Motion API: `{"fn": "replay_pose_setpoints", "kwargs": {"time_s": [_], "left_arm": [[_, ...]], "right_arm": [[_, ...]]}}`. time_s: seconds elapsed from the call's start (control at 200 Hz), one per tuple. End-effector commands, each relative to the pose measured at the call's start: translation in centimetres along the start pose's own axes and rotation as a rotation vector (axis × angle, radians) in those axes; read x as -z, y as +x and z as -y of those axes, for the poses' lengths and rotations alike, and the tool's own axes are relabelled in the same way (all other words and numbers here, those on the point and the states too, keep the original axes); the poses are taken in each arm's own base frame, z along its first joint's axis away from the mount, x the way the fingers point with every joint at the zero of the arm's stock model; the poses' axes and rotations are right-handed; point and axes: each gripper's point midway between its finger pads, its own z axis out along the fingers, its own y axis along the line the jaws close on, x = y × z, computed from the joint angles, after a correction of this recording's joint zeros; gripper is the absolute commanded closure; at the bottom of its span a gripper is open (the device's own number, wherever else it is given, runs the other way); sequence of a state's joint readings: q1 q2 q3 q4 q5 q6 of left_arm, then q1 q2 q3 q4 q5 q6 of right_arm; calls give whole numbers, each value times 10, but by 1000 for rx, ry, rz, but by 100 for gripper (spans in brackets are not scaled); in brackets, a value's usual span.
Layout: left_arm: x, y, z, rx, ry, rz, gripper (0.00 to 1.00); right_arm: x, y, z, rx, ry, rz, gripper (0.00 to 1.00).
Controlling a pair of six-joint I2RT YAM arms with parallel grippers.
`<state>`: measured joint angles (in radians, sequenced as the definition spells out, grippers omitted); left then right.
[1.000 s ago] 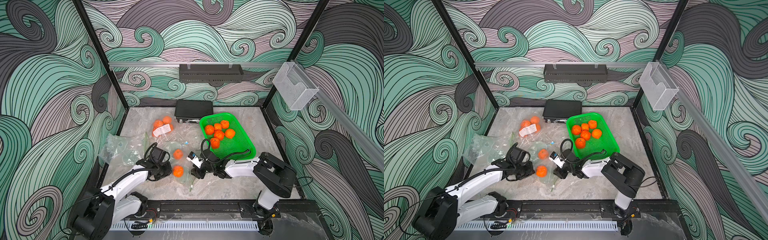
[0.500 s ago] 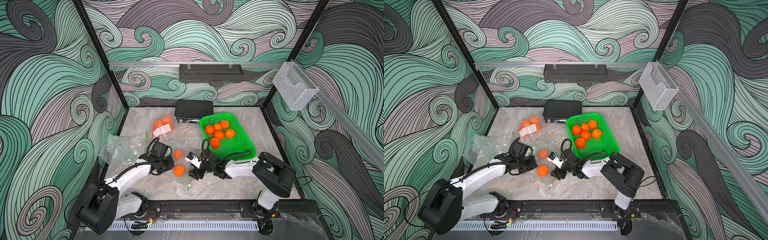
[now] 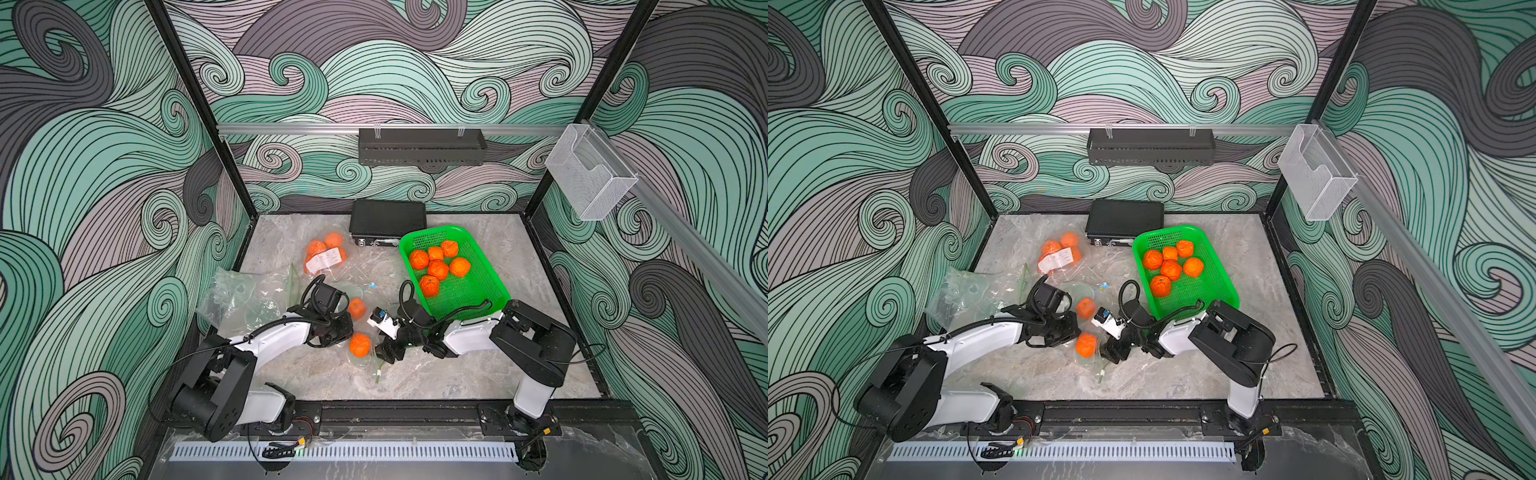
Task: Open the zip-top bag and take out the orange
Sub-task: Pick up the orange from the zipper food storage bag.
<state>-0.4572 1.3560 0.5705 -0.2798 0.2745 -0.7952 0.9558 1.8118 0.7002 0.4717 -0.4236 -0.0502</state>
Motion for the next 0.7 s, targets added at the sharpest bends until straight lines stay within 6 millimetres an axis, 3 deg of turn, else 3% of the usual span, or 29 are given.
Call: {"fn": "replay_pose_setpoints", "kwargs": {"time_s": [0.0, 0.22, 0.41, 0.555, 0.696], "left_arm": [[-7, 10, 3, -4, 19, -30, 96], [-12, 12, -3, 0, -10, -31, 97], [-13, 13, -4, 5, -15, -27, 97], [-11, 14, -6, -2, -27, -23, 98], [-6, 11, -17, -13, -92, 1, 98]], "right_arm": [[-8, -15, -11, 30, -44, 31, 23], [-15, -24, -26, 61, -70, 38, 21], [-25, -34, -26, 64, -70, 53, 21], [-29, -36, -24, 63, -67, 48, 33], [-17, -34, -26, 74, -50, 57, 41]]}}
